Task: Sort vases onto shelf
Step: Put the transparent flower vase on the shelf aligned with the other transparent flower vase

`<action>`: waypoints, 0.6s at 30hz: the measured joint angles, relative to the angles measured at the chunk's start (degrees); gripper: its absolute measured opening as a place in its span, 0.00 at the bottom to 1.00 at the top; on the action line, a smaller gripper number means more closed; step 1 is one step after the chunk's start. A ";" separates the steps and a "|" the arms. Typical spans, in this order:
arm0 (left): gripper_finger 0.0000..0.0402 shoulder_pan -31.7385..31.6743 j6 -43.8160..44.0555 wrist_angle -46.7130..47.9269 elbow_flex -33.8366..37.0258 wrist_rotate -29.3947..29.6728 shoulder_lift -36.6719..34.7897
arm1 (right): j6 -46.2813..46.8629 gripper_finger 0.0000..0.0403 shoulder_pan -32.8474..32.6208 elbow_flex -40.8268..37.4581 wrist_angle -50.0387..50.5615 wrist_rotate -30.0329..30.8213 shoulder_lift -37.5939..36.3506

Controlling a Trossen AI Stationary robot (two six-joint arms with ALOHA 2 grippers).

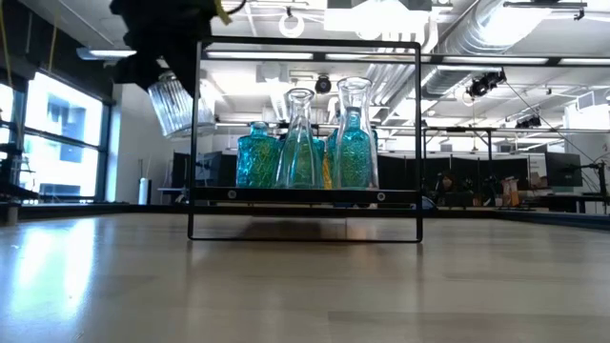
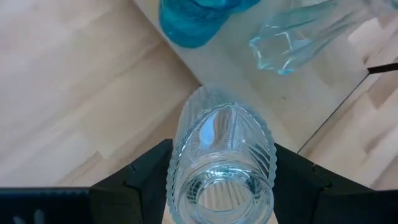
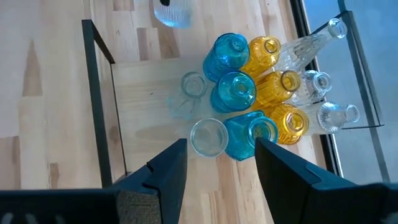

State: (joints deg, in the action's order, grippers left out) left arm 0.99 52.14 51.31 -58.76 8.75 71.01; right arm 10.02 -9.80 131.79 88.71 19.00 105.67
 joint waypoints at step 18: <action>0.51 -4.62 2.73 -11.36 -0.62 -11.05 8.53 | -3.32 0.42 0.02 0.00 -0.04 3.74 0.00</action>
State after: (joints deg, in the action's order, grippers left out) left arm -3.63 54.88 39.94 -59.37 -2.31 79.54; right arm 6.70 -9.78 131.79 88.66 22.74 105.67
